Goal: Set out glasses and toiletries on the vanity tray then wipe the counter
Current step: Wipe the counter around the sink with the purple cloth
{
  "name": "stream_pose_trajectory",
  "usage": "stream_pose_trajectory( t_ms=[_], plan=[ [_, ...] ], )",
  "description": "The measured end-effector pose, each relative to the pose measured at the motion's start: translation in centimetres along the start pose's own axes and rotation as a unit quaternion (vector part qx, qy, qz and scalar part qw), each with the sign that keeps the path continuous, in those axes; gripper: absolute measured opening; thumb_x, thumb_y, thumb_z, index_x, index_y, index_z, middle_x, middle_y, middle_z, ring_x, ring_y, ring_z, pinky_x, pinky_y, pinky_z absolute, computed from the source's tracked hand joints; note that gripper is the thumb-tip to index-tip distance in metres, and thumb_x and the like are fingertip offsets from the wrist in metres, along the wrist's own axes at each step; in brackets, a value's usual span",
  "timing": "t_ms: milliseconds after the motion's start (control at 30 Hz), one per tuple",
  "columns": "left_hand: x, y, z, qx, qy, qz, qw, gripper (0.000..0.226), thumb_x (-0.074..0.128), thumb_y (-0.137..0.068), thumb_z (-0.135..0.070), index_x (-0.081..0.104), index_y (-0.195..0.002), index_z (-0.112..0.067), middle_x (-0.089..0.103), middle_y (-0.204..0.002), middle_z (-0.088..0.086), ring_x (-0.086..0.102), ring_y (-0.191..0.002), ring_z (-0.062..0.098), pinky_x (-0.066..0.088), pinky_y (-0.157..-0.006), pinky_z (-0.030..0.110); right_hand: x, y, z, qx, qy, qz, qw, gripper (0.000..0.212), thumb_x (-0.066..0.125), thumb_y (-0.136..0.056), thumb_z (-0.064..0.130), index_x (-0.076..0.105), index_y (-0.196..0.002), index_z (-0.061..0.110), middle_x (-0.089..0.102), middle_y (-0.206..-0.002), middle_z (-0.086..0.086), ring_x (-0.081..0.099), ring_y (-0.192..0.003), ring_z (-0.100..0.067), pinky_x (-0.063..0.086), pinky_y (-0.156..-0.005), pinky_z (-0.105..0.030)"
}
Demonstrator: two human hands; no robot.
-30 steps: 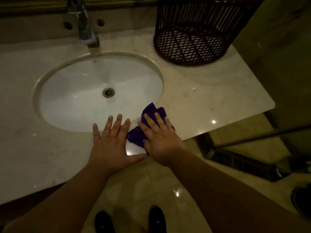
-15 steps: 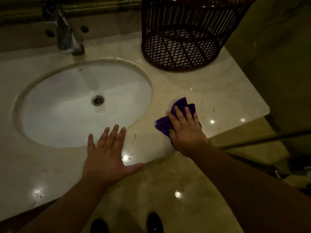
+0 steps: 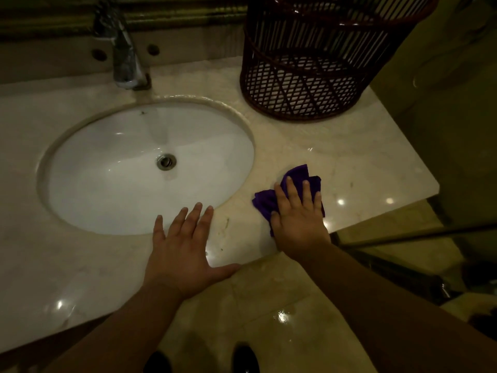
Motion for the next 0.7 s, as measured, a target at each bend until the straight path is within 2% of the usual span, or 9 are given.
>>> stream_pose_trajectory(
  t_ms=[567,700],
  plan=[
    [0.1,0.0,0.0,0.009,0.010,-0.027,1.000,0.126,0.032,-0.060,-0.104,0.025,-0.156,-0.023,0.031,-0.161,0.008,0.028,-0.146,0.031,0.007,-0.115,0.067,1.6,3.9,8.0,-0.044,0.002,-0.010,0.999,0.068,0.016,-0.102,0.048,-0.005,-0.163,0.024,-0.007,-0.171,-0.007,-0.016,-0.154,-0.037,-0.008,-0.123,-0.059],
    [0.1,-0.1,0.0,0.012,0.009,-0.034,0.999,0.123,0.031,-0.062,-0.103,0.025,-0.156,-0.024,0.031,-0.160,0.008,0.028,-0.146,0.031,0.009,-0.114,0.067,1.6,4.4,9.0,-0.054,0.003,-0.005,0.998,0.068,0.016,-0.102,0.048,-0.009,-0.161,0.025,-0.010,-0.171,-0.007,-0.019,-0.153,-0.037,-0.009,-0.122,-0.059]
  ],
)
Point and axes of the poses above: each hand's wrist, its own y-axis away from the middle knuckle, its own x-axis out of the palm, z = x × y, the point moved 10 cm from there along -y, towards the middle knuckle
